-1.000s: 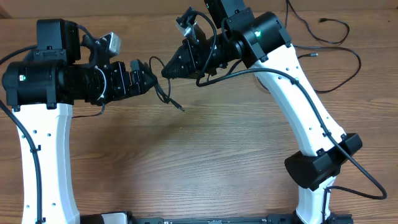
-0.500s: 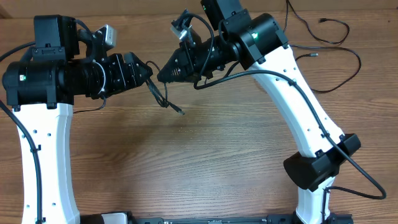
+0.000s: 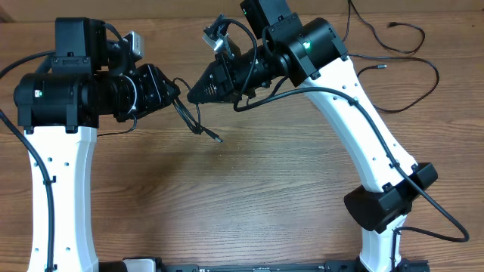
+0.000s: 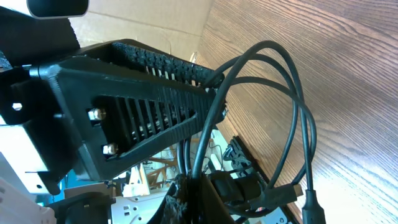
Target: Untangle cables
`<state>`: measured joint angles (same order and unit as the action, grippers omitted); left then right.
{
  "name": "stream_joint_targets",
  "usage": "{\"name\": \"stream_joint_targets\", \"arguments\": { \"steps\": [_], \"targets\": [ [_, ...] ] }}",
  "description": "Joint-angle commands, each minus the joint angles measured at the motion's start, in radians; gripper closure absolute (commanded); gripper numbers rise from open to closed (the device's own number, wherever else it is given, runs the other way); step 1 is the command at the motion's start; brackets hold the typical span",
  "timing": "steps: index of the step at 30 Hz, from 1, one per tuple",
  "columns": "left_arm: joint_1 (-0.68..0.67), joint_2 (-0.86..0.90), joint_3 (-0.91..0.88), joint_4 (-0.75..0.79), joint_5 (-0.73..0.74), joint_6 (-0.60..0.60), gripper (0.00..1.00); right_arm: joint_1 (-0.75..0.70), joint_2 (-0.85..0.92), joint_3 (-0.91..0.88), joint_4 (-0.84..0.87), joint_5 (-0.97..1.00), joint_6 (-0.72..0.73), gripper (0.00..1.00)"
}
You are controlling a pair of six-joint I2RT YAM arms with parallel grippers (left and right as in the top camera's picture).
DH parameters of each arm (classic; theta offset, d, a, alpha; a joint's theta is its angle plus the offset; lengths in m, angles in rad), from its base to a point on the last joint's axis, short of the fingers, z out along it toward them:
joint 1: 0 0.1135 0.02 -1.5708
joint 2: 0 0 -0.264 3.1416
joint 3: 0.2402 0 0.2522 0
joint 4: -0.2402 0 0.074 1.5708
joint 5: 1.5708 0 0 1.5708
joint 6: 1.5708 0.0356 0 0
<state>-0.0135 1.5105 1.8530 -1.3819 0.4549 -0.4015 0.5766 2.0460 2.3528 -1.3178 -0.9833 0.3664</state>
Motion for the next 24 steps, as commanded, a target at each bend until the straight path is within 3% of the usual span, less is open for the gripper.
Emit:
{"name": "stream_joint_targets", "arguments": {
  "steps": [1, 7, 11, 15, 24],
  "targets": [
    [-0.003, 0.008, -0.001, -0.013, -0.026, -0.015, 0.70, 0.001, -0.011, 0.018, 0.005, 0.003, 0.004, 0.96],
    [-0.003, 0.008, -0.001, -0.043, -0.082, -0.018, 0.85, -0.003, -0.011, 0.018, 0.006, 0.006, 0.003, 0.96],
    [-0.003, 0.008, -0.001, -0.052, -0.099, -0.018, 0.88, -0.003, -0.011, 0.018, 0.006, 0.020, 0.003, 0.96],
    [-0.002, 0.008, -0.001, -0.082, -0.189, -0.024, 0.90, -0.003, -0.011, 0.018, -0.021, 0.179, 0.004, 0.96],
    [-0.002, 0.008, -0.001, -0.195, -0.500, -0.159, 0.89, -0.003, -0.011, 0.018, -0.080, 0.497, 0.047, 0.96]
  ]
}}
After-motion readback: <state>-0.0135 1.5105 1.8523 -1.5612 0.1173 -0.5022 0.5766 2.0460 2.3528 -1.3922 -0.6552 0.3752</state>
